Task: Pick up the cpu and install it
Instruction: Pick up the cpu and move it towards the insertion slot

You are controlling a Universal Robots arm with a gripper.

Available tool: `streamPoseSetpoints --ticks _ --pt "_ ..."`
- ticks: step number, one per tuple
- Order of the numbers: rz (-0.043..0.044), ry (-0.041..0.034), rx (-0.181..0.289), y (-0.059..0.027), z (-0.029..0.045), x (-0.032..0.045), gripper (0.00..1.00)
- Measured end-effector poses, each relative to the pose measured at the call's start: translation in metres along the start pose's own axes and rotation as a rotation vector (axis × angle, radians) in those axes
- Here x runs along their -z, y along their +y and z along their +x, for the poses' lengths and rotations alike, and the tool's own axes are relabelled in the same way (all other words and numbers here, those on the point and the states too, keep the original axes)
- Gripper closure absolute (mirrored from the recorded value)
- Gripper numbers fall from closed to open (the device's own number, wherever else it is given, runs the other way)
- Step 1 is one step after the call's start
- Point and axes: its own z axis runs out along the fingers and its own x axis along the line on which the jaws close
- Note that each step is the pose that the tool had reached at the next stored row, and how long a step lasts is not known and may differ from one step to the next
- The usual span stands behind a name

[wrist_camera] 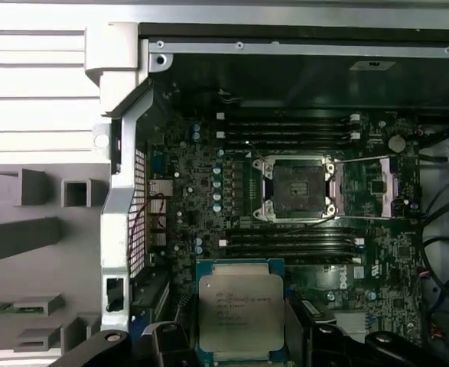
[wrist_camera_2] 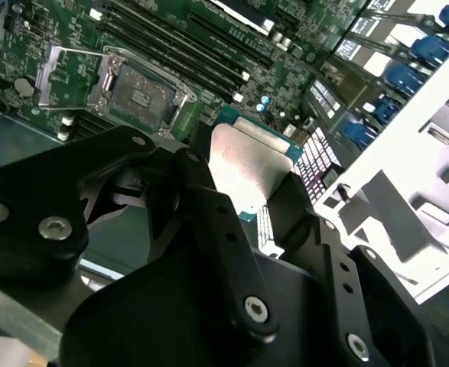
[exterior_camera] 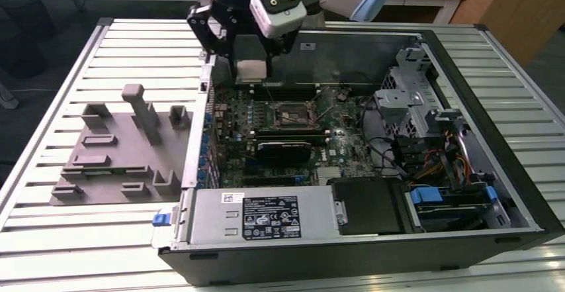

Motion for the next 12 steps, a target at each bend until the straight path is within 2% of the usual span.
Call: streamPoseSetpoints --ticks 12 --pt "0.0002 0.0061 0.000 0.0006 -0.0212 -0.0172 0.46"
